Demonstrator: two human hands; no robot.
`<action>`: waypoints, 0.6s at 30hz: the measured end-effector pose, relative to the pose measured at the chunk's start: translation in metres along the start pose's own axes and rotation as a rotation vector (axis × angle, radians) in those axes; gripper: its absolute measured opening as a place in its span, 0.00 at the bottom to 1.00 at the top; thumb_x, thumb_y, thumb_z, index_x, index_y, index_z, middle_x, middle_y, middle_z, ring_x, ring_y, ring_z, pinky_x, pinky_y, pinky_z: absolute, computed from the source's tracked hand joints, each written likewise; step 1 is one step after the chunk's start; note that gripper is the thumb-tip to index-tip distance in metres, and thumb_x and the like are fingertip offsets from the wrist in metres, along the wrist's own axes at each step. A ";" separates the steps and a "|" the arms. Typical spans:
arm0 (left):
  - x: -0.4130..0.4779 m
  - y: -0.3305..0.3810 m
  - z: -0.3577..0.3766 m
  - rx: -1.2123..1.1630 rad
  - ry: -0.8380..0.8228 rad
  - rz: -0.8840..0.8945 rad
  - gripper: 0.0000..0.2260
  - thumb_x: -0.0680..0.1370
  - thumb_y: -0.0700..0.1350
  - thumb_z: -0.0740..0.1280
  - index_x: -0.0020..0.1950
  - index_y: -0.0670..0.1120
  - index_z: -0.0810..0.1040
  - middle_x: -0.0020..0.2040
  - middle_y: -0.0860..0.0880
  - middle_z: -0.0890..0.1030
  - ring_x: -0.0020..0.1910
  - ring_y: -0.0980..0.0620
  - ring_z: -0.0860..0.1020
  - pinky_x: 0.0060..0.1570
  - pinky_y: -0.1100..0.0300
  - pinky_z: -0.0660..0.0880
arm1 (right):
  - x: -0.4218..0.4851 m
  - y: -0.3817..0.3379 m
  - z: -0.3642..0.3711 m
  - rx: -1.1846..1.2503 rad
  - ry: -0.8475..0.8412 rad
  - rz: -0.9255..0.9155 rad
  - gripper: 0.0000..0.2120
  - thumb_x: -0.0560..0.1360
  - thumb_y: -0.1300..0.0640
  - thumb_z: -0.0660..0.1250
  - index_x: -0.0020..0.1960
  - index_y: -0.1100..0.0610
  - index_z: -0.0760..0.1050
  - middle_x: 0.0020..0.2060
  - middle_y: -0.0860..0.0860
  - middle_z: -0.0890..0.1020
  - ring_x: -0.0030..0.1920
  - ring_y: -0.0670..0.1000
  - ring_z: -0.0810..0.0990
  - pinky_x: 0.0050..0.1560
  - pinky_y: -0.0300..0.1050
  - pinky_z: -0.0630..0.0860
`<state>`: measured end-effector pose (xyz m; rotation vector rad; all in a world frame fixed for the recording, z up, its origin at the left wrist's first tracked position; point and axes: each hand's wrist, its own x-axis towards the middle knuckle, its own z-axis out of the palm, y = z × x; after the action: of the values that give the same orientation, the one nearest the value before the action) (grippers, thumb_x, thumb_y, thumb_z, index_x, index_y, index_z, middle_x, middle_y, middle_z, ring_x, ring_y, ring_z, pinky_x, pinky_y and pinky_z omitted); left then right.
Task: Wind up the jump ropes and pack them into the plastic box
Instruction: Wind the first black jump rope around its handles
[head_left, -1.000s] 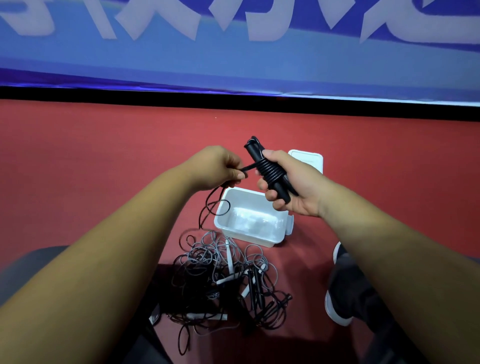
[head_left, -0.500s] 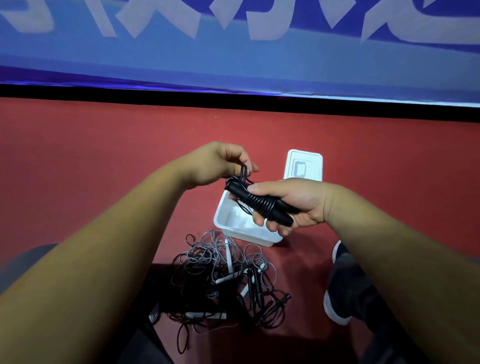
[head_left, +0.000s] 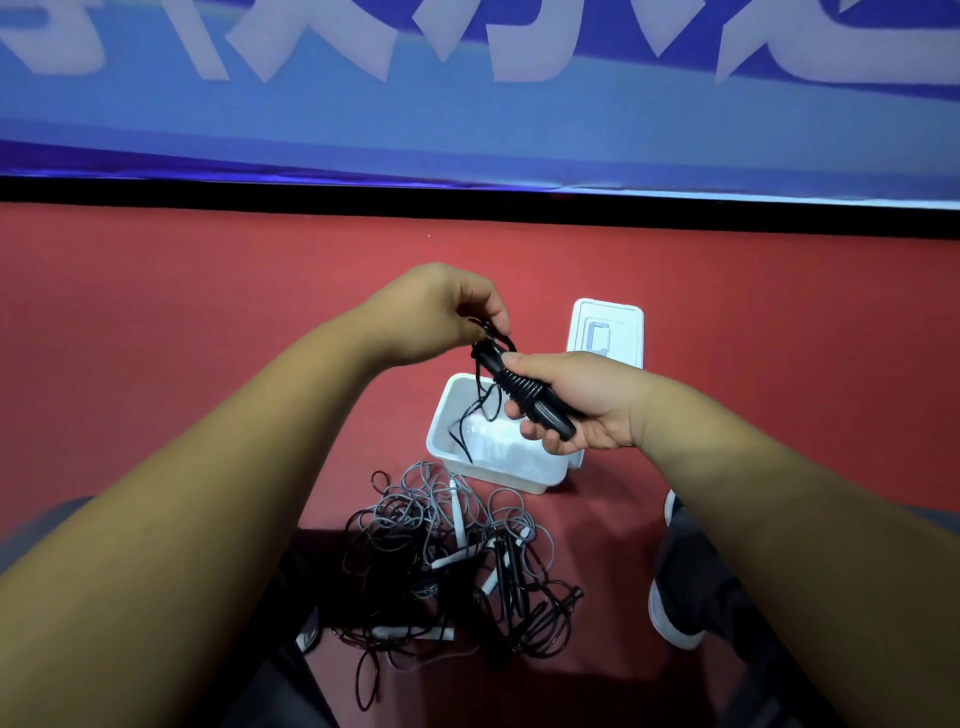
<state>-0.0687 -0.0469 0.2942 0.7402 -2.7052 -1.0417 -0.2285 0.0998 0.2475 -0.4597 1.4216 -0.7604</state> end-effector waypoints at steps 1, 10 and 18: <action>0.000 0.000 -0.001 0.026 0.009 0.009 0.13 0.76 0.33 0.72 0.50 0.51 0.86 0.46 0.55 0.87 0.48 0.60 0.84 0.51 0.69 0.76 | 0.002 -0.001 0.000 0.056 0.013 -0.006 0.19 0.83 0.39 0.67 0.58 0.56 0.77 0.39 0.52 0.84 0.33 0.49 0.80 0.27 0.39 0.74; 0.001 0.003 0.014 -0.059 0.019 -0.131 0.13 0.73 0.38 0.79 0.53 0.45 0.78 0.43 0.48 0.85 0.38 0.54 0.84 0.40 0.59 0.81 | 0.014 -0.001 0.003 0.355 0.144 -0.141 0.37 0.70 0.23 0.69 0.54 0.57 0.80 0.41 0.53 0.80 0.32 0.50 0.76 0.31 0.41 0.74; -0.001 0.003 0.026 -0.050 -0.098 -0.119 0.09 0.86 0.44 0.62 0.52 0.43 0.80 0.38 0.46 0.82 0.32 0.52 0.80 0.38 0.60 0.80 | 0.008 -0.005 -0.001 0.393 0.183 -0.188 0.27 0.72 0.27 0.72 0.51 0.51 0.82 0.39 0.50 0.81 0.32 0.50 0.76 0.32 0.41 0.70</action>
<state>-0.0771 -0.0294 0.2772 0.8726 -2.7337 -1.1976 -0.2303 0.0911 0.2453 -0.2231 1.3640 -1.2313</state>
